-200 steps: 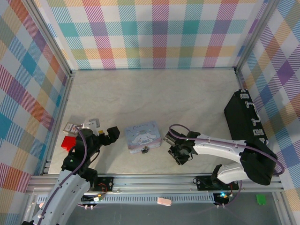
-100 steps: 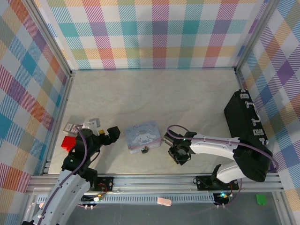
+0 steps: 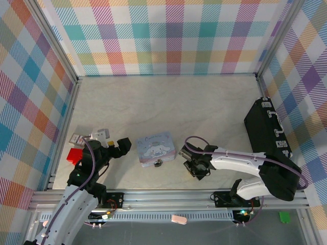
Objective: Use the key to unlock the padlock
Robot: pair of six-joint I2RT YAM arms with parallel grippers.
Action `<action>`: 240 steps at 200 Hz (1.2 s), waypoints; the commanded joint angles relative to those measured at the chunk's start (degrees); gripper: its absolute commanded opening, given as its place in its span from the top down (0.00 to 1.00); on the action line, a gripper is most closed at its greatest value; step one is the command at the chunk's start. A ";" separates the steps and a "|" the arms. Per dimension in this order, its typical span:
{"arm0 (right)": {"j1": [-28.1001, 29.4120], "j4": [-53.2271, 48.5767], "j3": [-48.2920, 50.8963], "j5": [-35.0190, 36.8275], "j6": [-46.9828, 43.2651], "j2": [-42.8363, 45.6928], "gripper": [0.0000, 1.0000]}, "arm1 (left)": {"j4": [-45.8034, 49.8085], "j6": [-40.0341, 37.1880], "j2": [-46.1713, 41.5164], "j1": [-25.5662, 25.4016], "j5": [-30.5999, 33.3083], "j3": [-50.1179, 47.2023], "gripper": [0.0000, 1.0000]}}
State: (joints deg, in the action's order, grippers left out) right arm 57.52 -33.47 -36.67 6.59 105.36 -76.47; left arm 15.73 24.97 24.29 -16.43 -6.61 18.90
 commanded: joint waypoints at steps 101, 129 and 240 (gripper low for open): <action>0.32 20.70 3.17 14.65 -19.61 14.46 1.00 | -8.65 6.57 12.89 -1.66 -9.47 6.13 0.00; 0.33 26.22 0.15 15.18 -26.79 15.27 1.00 | -10.02 7.24 16.80 -7.49 -8.67 10.99 0.00; 0.27 48.80 -2.17 7.80 -40.53 12.46 1.00 | -22.10 8.26 24.40 -20.25 -6.39 17.40 0.16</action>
State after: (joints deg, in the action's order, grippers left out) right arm 57.52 8.08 -37.69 17.43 67.22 -62.70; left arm -1.39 32.80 48.29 -35.20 -12.43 34.76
